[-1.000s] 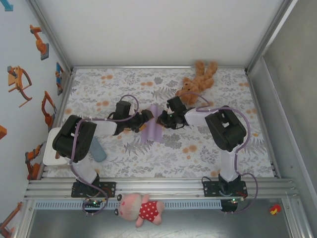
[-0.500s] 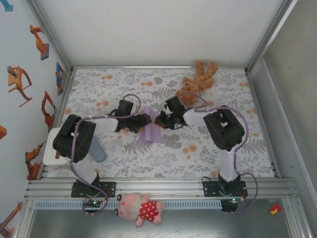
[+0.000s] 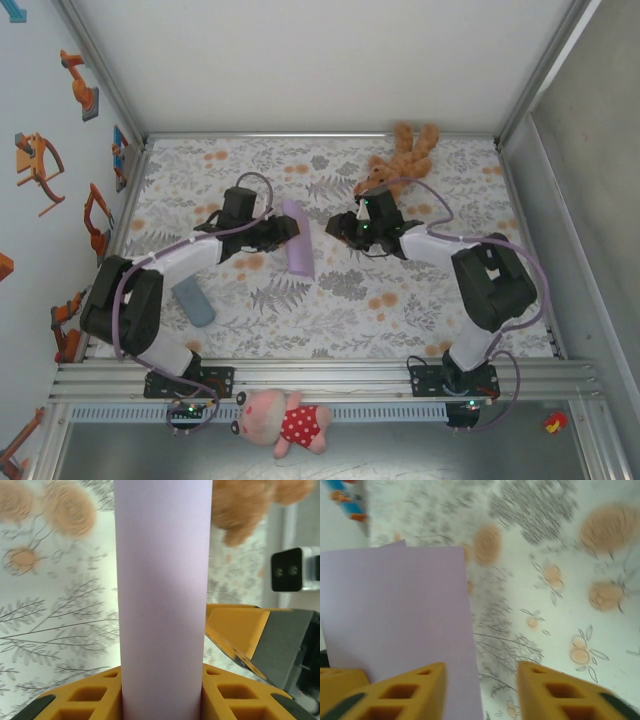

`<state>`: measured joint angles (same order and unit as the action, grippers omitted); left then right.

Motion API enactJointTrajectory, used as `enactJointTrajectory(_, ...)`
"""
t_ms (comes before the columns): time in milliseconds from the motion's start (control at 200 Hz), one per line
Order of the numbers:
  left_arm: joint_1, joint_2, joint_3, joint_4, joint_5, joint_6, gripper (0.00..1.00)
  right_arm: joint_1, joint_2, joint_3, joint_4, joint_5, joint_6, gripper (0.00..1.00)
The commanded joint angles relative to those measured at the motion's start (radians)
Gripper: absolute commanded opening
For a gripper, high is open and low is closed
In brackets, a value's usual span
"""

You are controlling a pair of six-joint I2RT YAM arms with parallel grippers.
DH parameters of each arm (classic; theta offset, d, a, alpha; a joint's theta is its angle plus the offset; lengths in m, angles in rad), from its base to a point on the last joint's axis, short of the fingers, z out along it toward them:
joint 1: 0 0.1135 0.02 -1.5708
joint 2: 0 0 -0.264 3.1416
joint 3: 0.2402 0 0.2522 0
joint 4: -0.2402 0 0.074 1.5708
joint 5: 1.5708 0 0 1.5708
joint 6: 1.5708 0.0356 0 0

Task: Fold a paper plane with a square sheet of paper (pick it up from the middle)
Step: First fold in half a square sheet of paper at the center of the table.

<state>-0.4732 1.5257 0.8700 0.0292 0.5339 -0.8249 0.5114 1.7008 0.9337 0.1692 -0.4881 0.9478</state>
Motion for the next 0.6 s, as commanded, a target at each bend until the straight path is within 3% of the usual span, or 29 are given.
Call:
enactJointTrajectory(0,0.033,-0.066,0.021,0.029,0.115,0.009,0.35,-0.021,-0.056,-0.04,0.155,-0.111,-0.01,0.54)
enactJointTrajectory(235,0.088,-0.132,0.043,0.122,0.304,-0.083,0.34,-0.022,-0.044,-0.041,0.406,-0.297,0.103,0.72)
enactJointTrajectory(596,0.107,-0.133,0.049,0.237,0.376,-0.183,0.34,-0.001,0.041,-0.014,0.717,-0.427,0.294,0.71)
